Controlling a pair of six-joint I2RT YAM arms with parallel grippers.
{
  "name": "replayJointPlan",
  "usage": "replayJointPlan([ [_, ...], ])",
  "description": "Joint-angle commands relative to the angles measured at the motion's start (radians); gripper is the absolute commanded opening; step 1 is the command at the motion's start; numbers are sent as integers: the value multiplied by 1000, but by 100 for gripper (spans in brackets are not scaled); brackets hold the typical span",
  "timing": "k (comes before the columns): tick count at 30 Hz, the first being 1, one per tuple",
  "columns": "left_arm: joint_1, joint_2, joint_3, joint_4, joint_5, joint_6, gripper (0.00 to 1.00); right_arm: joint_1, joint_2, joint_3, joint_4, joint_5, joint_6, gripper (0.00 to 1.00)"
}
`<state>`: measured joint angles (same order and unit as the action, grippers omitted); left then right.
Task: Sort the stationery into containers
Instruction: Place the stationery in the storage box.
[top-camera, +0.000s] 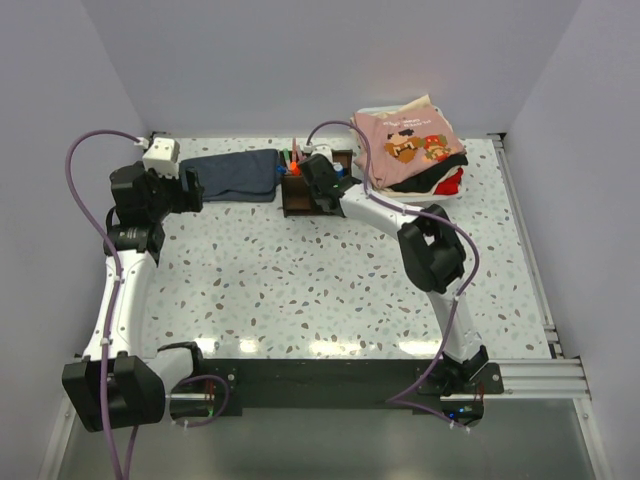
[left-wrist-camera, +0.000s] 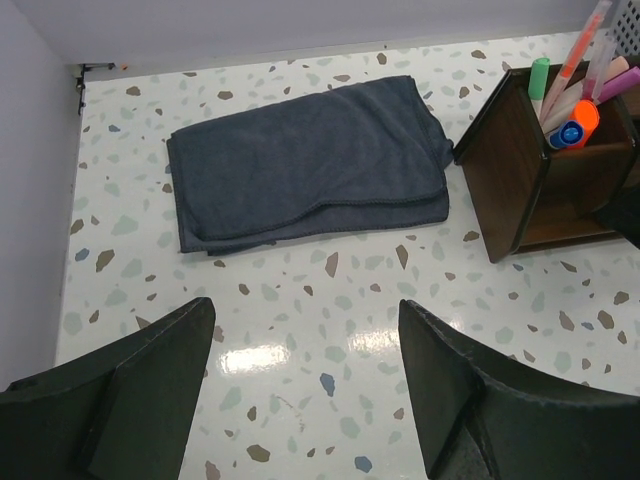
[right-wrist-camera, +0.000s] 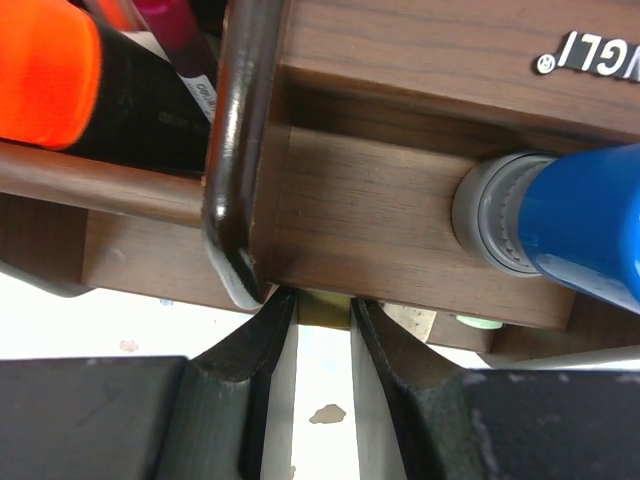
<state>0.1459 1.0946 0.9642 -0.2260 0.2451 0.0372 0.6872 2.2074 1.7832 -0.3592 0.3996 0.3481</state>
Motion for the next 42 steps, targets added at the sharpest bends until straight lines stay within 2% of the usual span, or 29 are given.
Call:
replayJointPlan([
  [1,12,2,31,33,25,-19,79,-5,8,33,42,39,23,0],
  [3,12,4,31,31,26,-19,79,-3,9,31,43,42,23,6],
  [4,14,2,31,31,28,-19,79,-5,11,33,45,44,22,21],
  [7,14,1,33,31,33,-22,79,-5,6,30,46,45,19,39],
  [15,18,-6,31,34,48,-30,79,-5,-21,7,42,51,19,46],
  [25,21,-25,21,36,74,-58,79,6,-95,-34,19,35,32,46],
  [36,23,-59,24,37,92,-60,79,78,-264,-159,-20,-19,63,46],
  [40,21,-73,25,24,97,-43,79,86,-324,-214,-8,-25,25,52],
  [42,21,-79,27,10,109,-42,79,83,-370,-266,19,-41,-53,57],
])
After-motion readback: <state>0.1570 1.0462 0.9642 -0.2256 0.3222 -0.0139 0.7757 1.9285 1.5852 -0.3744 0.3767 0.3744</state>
